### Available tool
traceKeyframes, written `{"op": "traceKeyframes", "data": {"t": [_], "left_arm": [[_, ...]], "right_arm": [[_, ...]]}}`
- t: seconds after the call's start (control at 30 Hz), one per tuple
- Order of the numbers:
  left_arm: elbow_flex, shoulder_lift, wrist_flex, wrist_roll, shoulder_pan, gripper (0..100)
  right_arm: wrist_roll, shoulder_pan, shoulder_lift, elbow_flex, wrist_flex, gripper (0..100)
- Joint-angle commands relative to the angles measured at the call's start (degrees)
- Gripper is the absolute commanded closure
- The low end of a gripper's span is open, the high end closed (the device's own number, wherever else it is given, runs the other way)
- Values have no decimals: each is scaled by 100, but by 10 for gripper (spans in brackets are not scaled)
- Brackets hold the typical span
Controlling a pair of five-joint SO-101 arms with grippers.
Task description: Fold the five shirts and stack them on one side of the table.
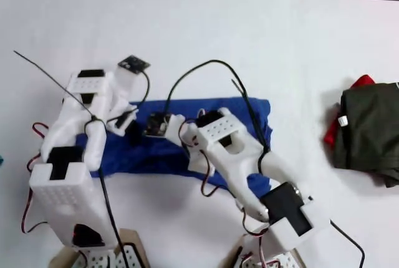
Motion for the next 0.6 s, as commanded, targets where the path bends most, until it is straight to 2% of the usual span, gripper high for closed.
{"op": "traceKeyframes", "data": {"t": [0.0, 0.07, 0.13, 0.33, 0.57], "left_arm": [[66, 44, 79, 0, -9, 714], [48, 123, 79, 0, -9, 714], [-4, 246, 88, 0, 0, 714], [-101, 308, 132, 0, -9, 714], [-101, 308, 132, 0, -9, 714]], "right_arm": [[-26, 13, -136, -9, -75, 841], [-26, 22, -242, -9, -66, 928], [-26, 22, -356, -9, -66, 955], [-325, 22, -664, -9, 180, 861], [-316, 136, -796, 0, 268, 749]]}}
